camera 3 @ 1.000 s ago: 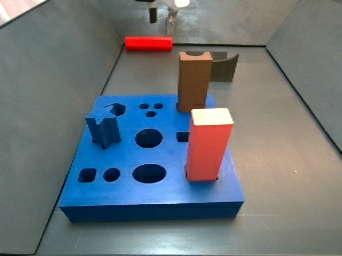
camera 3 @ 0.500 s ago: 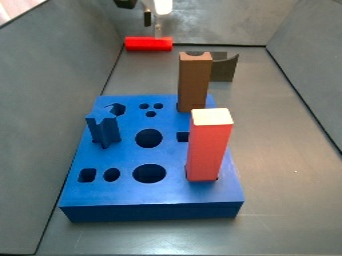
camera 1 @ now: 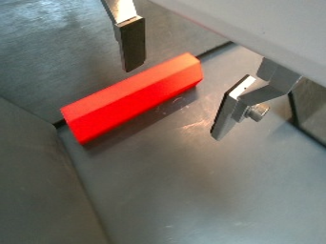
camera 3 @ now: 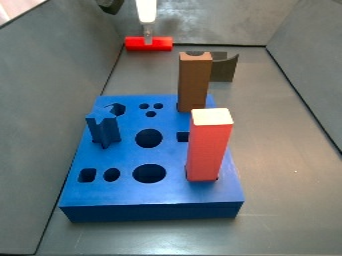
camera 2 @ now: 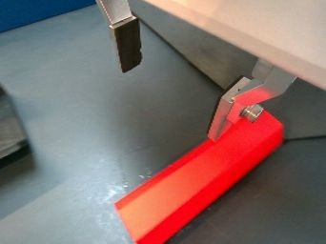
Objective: Pick up the hexagon object. Move up. Place the hexagon object on the fixture. Regrasp the hexagon object. Move to above the board. Insert the hexagon object.
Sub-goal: Pick up the hexagon object.
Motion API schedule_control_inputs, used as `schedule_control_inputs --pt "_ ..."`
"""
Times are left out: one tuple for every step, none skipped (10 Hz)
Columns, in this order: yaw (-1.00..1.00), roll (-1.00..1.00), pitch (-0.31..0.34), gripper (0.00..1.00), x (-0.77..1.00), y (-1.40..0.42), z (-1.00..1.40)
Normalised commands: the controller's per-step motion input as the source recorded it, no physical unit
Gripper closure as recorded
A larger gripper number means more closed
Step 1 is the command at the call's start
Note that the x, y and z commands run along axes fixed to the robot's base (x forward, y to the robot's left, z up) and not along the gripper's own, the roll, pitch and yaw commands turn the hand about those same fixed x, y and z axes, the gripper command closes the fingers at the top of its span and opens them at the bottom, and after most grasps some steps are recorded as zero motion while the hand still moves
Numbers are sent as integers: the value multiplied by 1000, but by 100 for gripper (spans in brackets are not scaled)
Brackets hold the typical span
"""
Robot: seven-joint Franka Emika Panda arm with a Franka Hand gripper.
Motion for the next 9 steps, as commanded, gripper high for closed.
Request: schedule_control_inputs --pt "-97 -229 -171 0 -414 603 -251" --pt "0 -251 -194 0 -514 760 -260" --pt "0 -267 -190 0 -466 683 -271" --pt "0 -303 -203 0 -326 706 -466" --pt "-123 -287 -154 0 -66 600 -511" --pt "-269 -301 -146 0 0 457 -466" --pt "-374 -267 -141 0 86 377 -497" --pt "-414 -270 -154 0 240 320 -463" --pt "-417 -319 -176 0 257 229 -374"
